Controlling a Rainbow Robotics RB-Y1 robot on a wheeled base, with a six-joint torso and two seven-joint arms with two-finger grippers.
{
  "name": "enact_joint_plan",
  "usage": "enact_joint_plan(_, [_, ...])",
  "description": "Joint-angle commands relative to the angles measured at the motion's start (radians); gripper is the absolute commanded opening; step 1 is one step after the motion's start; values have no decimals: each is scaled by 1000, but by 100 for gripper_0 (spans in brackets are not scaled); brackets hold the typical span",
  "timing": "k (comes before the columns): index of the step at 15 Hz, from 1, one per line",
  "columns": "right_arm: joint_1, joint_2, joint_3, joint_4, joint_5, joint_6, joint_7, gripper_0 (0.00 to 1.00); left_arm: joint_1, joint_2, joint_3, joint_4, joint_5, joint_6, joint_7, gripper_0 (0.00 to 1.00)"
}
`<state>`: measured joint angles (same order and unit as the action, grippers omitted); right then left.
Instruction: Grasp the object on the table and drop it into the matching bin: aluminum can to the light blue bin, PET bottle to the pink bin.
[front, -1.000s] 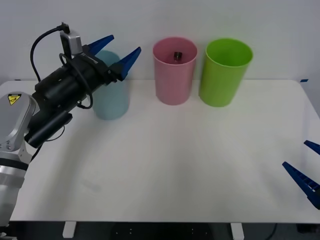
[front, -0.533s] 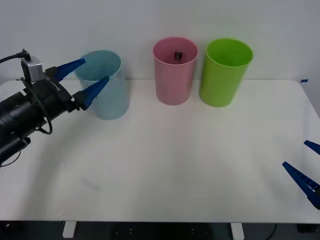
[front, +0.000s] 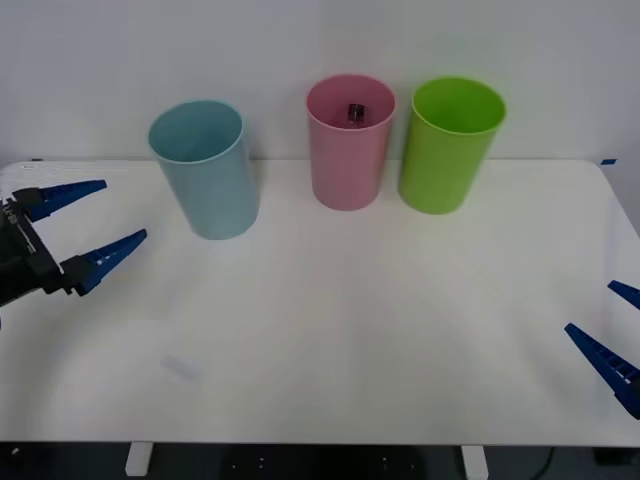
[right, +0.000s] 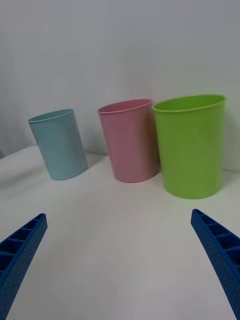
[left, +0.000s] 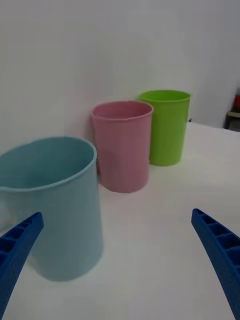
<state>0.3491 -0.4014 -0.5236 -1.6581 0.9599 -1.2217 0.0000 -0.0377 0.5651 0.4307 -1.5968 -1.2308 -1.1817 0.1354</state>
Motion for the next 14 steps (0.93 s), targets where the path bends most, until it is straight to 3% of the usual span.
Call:
enact_joint_plan(1, [0,0,0,0,0,0,0,100,71,30,28,-2,-2,-29,-40,100])
enact_joint_plan(6, [0,0,0,0,0,0,0,100,194,39,65,-8,48,-30,-46,100])
enact_joint_plan(14, [0,0,0,0,0,0,0,100,386,39,45,-43,218,-27,-68,100])
